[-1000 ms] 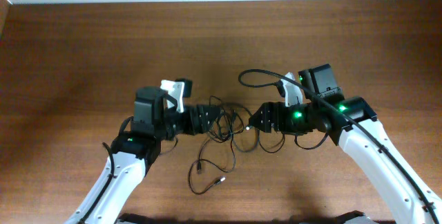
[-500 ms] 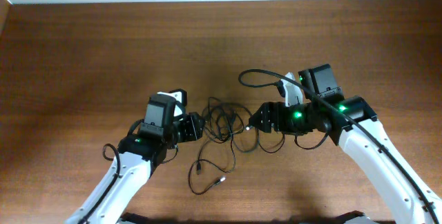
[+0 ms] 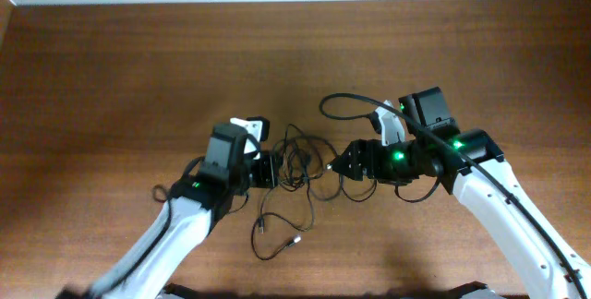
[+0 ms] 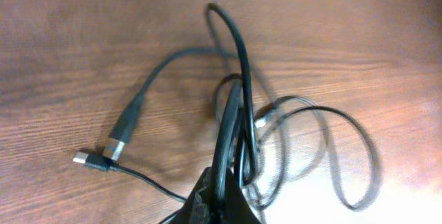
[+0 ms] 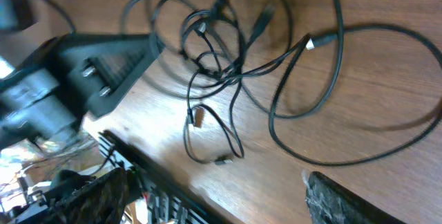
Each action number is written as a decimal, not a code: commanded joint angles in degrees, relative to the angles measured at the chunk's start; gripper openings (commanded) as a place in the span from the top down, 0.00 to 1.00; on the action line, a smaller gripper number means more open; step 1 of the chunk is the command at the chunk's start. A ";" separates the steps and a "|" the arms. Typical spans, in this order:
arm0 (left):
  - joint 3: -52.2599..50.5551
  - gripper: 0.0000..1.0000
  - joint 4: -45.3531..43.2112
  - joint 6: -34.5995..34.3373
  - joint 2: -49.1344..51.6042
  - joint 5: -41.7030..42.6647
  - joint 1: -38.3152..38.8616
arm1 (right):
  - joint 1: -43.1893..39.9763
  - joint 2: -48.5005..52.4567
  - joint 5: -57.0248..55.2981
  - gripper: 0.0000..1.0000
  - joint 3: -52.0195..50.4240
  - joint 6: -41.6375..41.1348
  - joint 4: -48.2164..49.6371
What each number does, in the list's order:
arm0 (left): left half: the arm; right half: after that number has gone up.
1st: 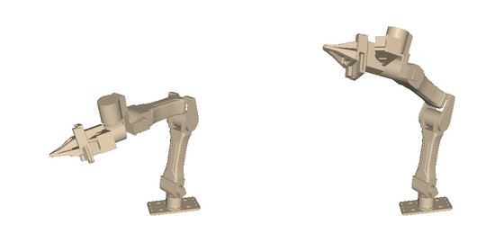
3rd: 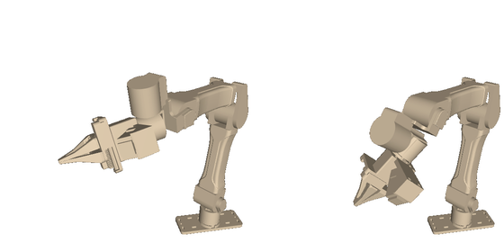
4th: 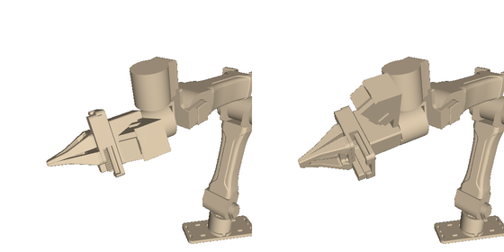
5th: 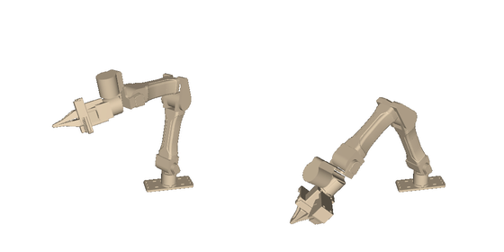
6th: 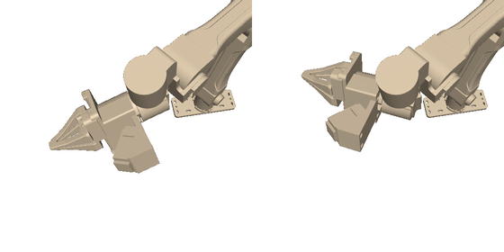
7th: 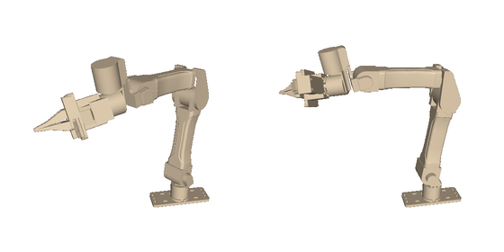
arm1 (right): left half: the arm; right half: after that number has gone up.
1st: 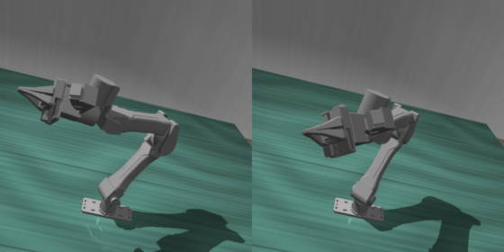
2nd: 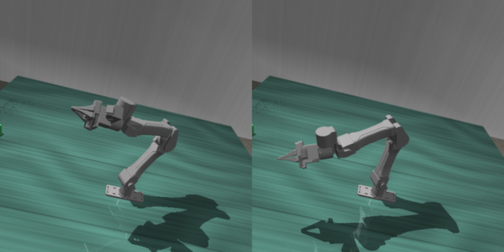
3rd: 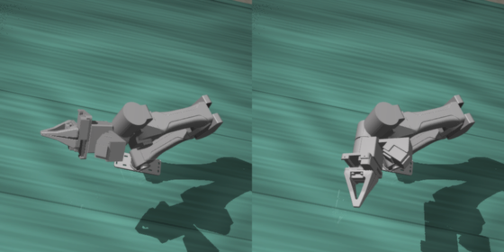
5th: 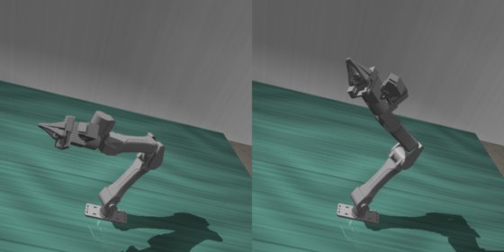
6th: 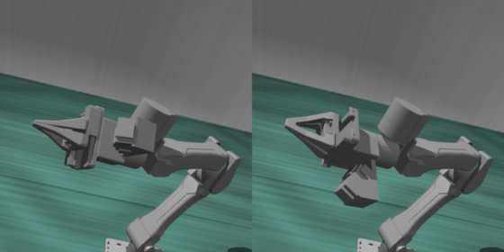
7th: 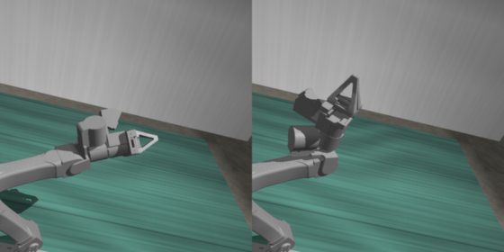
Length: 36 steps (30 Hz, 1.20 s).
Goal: Untangle cables
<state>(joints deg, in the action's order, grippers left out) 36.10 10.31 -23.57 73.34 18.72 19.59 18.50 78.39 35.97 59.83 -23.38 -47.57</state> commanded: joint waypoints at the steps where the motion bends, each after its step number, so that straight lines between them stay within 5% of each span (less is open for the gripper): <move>1: 0.39 1.00 2.62 0.94 -13.70 1.22 0.11 | 1.66 -0.22 2.82 0.18 0.22 -2.69 1.11; 3: 0.39 1.00 3.56 0.96 -22.49 1.22 0.13 | 5.64 -0.22 2.80 0.18 0.22 -3.52 7.39; 5: 0.37 1.00 5.75 0.96 -26.34 1.27 0.13 | 8.85 -0.22 2.84 0.20 0.22 -12.72 16.76; 7: 0.37 1.00 7.28 0.96 -26.56 1.68 0.13 | 11.87 -0.22 2.84 0.46 0.22 -14.67 23.87; 15: 0.37 1.00 7.23 0.96 -26.56 6.25 0.13 | 18.56 8.24 -2.10 0.51 0.22 -22.29 34.53; 18: 0.37 1.00 7.26 0.96 -26.56 6.43 0.13 | 17.16 10.75 -6.67 0.96 0.24 -23.45 36.28; 23: 0.37 1.00 9.75 0.87 -26.56 -4.98 0.11 | 3.04 6.43 2.93 0.96 0.24 -17.92 25.24; 27: 0.37 1.00 11.65 -2.80 -26.56 -21.53 0.11 | -12.79 -9.55 2.93 0.96 0.24 -2.99 6.25; 31: 0.37 1.00 11.72 -7.78 -26.56 -30.16 0.11 | -28.76 -22.25 0.61 0.96 0.24 0.68 -1.25; 36: 0.37 1.00 11.69 -14.62 -26.56 -34.69 0.11 | -32.24 -22.71 -4.76 0.96 0.24 0.66 -5.99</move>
<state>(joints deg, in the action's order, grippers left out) 35.79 21.67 -34.85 47.09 -7.88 20.56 -12.34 55.24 38.22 59.57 -23.75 -53.21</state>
